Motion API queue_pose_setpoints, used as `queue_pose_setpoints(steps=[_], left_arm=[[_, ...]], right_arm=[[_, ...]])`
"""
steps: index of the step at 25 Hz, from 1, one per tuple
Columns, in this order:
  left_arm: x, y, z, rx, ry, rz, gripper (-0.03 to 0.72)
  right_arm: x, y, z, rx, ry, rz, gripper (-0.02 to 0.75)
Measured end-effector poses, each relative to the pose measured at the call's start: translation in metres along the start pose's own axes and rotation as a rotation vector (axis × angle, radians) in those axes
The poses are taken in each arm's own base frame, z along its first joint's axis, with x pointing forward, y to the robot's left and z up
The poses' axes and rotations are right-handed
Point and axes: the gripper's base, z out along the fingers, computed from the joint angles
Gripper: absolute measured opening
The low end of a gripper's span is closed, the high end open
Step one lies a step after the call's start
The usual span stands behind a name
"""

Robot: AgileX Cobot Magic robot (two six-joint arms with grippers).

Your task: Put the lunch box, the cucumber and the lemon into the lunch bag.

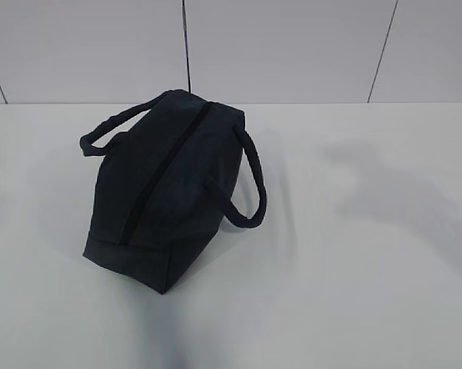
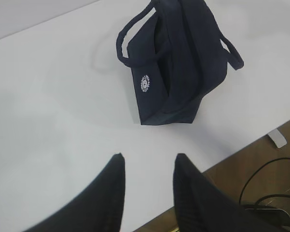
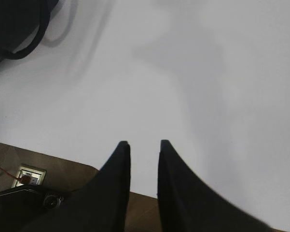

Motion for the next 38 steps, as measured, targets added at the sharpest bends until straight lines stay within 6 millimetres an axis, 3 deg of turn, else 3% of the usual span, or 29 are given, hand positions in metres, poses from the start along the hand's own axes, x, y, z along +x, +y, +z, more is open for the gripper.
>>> queue_pose_setpoints(steps=[8,14,17,27,33,38], left_arm=[[0.037,-0.006,-0.016,0.025,-0.050,-0.006,0.238],[0.069,-0.010,-0.024,0.038,-0.094,-0.007,0.238],[0.085,-0.012,-0.028,0.039,-0.122,-0.005,0.237],[0.136,-0.016,-0.035,0.033,-0.219,0.002,0.237],[0.160,-0.017,-0.023,0.037,-0.221,0.002,0.237],[0.170,-0.017,-0.005,0.042,-0.201,-0.004,0.237]], right_arm=[[0.046,-0.002,-0.005,-0.060,-0.001,0.022,0.172],[0.073,-0.005,-0.020,-0.109,-0.069,0.048,0.354],[0.086,-0.007,-0.024,-0.118,-0.102,0.054,0.396],[0.141,-0.013,-0.026,-0.151,-0.199,0.042,0.382],[0.173,-0.017,-0.028,-0.174,-0.355,0.030,0.347],[0.190,-0.016,-0.013,-0.173,-0.359,0.022,0.337]])
